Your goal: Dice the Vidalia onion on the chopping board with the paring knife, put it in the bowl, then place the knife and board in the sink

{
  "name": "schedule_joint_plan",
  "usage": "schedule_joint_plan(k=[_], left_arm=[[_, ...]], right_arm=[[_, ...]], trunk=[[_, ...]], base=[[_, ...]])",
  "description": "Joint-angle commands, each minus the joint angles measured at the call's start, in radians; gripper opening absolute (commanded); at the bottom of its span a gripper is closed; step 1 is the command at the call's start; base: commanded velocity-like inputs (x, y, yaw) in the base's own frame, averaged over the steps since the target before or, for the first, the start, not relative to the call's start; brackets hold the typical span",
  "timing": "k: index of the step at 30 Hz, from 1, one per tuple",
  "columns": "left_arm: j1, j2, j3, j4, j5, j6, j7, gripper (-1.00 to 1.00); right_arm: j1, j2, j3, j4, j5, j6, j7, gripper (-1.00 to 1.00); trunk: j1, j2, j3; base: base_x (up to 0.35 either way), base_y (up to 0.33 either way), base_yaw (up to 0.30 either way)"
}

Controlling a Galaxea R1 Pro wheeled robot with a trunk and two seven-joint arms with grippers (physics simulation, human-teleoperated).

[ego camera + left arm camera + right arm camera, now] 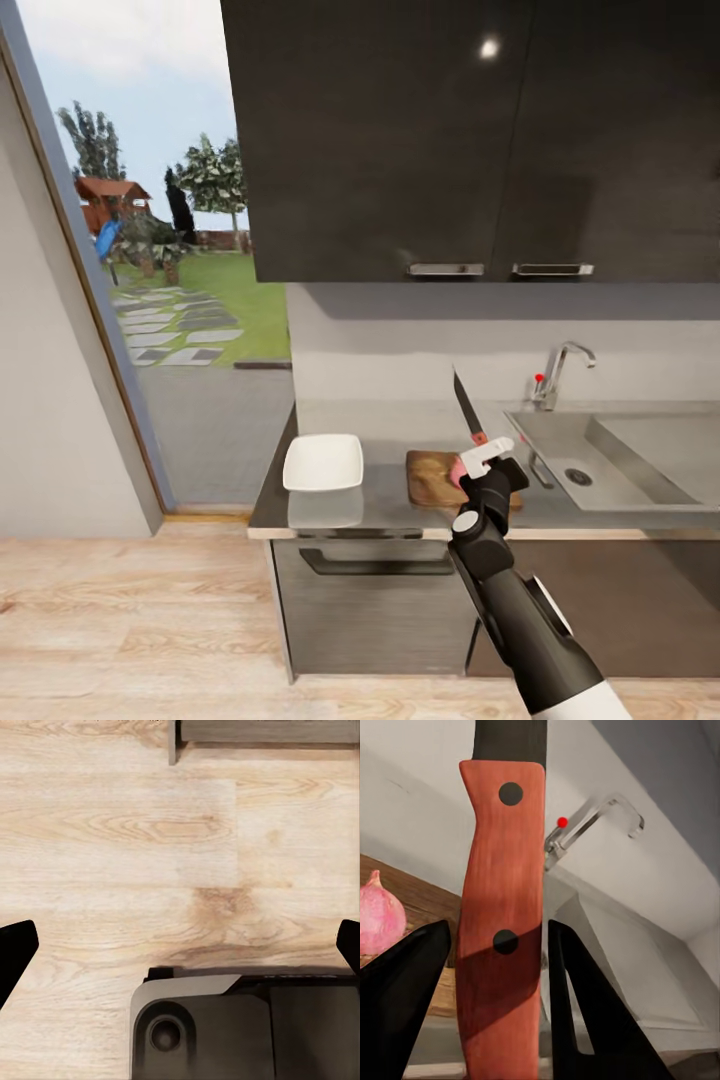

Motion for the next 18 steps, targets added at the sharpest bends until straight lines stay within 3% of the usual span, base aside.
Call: schedule_joint_plan(k=[1, 6, 12, 18], left_arm=[[0.001, 0.0, -0.001, 0.0, 0.002, -0.002, 0.001, 1.0], [0.001, 0.0, -0.001, 0.002, 0.002, -0.002, 0.001, 1.0], [0.001, 0.0, -0.001, 0.002, 0.002, -0.002, 0.002, 1.0], [0.001, 0.001, -0.001, 0.002, 0.002, -0.002, 0.002, 1.0]], right_arm=[[0.003, 0.0, 0.003, 0.002, 0.005, 0.009, -0.003, -1.0], [0.02, 0.002, 0.021, 0.011, 0.063, 0.019, -0.003, -1.0], [0.022, 0.004, 0.04, 0.053, 0.08, 0.028, -0.005, -1.0], [0.022, 0.004, 0.129, 0.084, 0.098, 0.059, -0.01, -1.0]], trunk=[[0.001, -0.001, -0.001], [0.001, -0.001, -0.001], [0.001, -0.001, -0.001], [0.001, -0.001, -0.001]], base=[[0.121, -0.203, 0.0], [0.129, -0.214, 0.0], [0.14, -0.219, 0.0], [0.136, -0.22, 0.0]])
